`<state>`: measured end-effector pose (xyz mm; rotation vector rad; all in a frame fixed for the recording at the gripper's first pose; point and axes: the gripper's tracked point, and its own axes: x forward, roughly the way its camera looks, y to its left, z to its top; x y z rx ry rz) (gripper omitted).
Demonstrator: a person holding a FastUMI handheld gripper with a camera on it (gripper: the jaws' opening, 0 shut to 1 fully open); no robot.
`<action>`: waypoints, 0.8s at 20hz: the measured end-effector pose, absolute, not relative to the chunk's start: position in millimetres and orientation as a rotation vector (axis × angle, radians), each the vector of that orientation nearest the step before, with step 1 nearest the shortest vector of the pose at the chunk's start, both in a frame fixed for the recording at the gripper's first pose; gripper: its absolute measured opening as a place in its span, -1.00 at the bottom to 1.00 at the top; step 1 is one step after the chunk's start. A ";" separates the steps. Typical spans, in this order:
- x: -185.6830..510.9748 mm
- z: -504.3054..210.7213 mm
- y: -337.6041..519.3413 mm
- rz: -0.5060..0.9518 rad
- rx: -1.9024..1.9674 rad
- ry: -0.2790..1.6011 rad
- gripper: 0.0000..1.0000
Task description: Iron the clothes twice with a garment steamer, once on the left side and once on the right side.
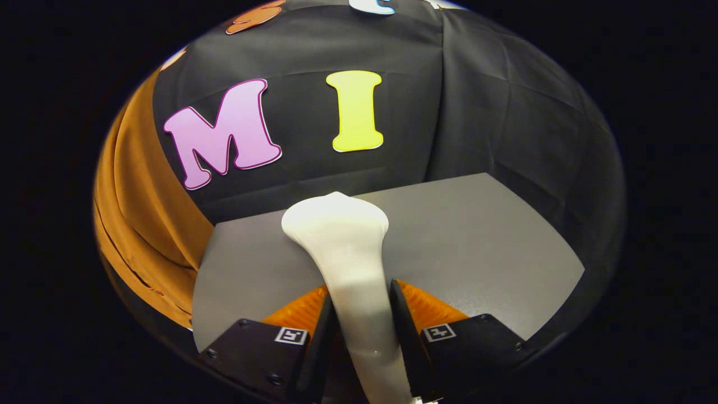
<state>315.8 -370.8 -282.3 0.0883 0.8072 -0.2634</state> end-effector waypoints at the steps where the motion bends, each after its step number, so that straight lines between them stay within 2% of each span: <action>1: 315.4 -278.4 -369.9 -0.259 0.100 0.804 0.13; 2: 316.3 -277.0 -371.8 -0.255 0.106 0.804 0.13; 3: 313.7 -271.1 -373.7 -0.257 0.119 0.798 0.01; 16: 278.3 -173.1 -365.7 -0.315 0.114 0.522 0.00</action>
